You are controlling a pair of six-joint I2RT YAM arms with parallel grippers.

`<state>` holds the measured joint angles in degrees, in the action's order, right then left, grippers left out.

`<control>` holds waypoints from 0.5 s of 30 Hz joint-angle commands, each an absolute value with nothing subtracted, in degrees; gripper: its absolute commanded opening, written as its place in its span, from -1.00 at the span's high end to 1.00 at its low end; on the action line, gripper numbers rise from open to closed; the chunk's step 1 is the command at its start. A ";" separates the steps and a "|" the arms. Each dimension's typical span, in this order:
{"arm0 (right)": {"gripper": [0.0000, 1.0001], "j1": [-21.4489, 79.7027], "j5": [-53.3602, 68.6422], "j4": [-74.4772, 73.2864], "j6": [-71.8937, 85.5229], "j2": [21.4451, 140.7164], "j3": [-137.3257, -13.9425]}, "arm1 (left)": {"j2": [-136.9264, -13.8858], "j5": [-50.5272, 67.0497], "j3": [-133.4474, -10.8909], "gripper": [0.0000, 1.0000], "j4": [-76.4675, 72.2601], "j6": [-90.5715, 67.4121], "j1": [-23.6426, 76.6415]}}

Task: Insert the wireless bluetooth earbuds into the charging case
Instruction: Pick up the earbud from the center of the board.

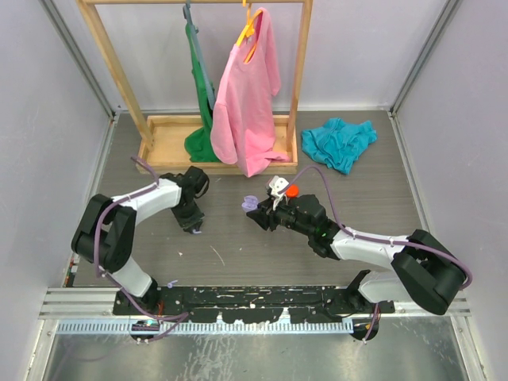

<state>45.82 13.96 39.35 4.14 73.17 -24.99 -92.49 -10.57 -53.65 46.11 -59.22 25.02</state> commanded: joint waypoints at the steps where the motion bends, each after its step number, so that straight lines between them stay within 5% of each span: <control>1: 0.98 46.14 13.02 42.10 3.45 72.33 -25.48 | -93.99 -9.33 -57.79 0.67 47.01 -49.32 28.27; 15: 0.98 46.09 13.49 41.54 3.69 72.51 -25.76 | -100.88 -11.49 -62.56 0.58 50.48 -32.81 36.88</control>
<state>45.82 13.98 39.03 4.16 73.14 -24.99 -99.33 -10.72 -60.99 49.04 -39.27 35.66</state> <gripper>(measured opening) 0.331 0.202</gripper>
